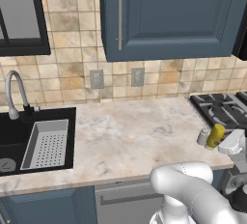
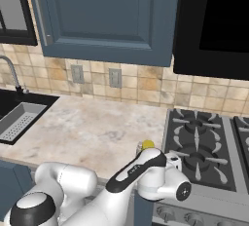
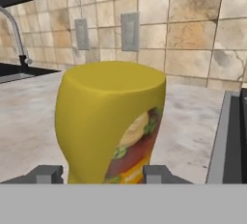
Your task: Take 2 condiments from the cabinet and move them on the counter near the stove.Make sure the condiments are lined up with each other, next to each other.
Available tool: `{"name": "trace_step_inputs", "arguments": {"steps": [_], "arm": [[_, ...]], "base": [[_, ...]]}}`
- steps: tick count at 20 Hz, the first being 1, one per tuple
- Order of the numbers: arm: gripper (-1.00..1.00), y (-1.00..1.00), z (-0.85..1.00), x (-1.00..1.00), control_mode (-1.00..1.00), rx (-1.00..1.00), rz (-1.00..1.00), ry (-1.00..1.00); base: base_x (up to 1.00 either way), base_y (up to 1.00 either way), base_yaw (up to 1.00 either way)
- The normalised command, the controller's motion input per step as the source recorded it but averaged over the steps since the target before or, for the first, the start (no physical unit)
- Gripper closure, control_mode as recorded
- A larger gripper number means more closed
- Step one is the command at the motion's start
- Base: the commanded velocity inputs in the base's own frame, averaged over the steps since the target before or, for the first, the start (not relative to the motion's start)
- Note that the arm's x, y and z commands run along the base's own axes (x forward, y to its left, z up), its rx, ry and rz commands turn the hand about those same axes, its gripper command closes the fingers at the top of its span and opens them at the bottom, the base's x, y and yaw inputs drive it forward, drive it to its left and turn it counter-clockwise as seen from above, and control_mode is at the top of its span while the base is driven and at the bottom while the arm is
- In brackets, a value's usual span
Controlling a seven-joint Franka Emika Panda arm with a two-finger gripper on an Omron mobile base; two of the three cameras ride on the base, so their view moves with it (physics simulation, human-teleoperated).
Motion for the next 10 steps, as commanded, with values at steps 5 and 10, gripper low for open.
{"name": "trace_step_inputs", "arguments": {"steps": [5, 10], "arm": [[-1.0, 0.0, -0.02, 0.0, -1.0, 0.0, 0.0, 0.0], [-1.0, -0.02, 0.0, -0.01, -1.0, 0.0, 0.0, 0.0]], "base": [[0.0, 0.0, 0.0], [0.0, 0.0, 0.0]]}}
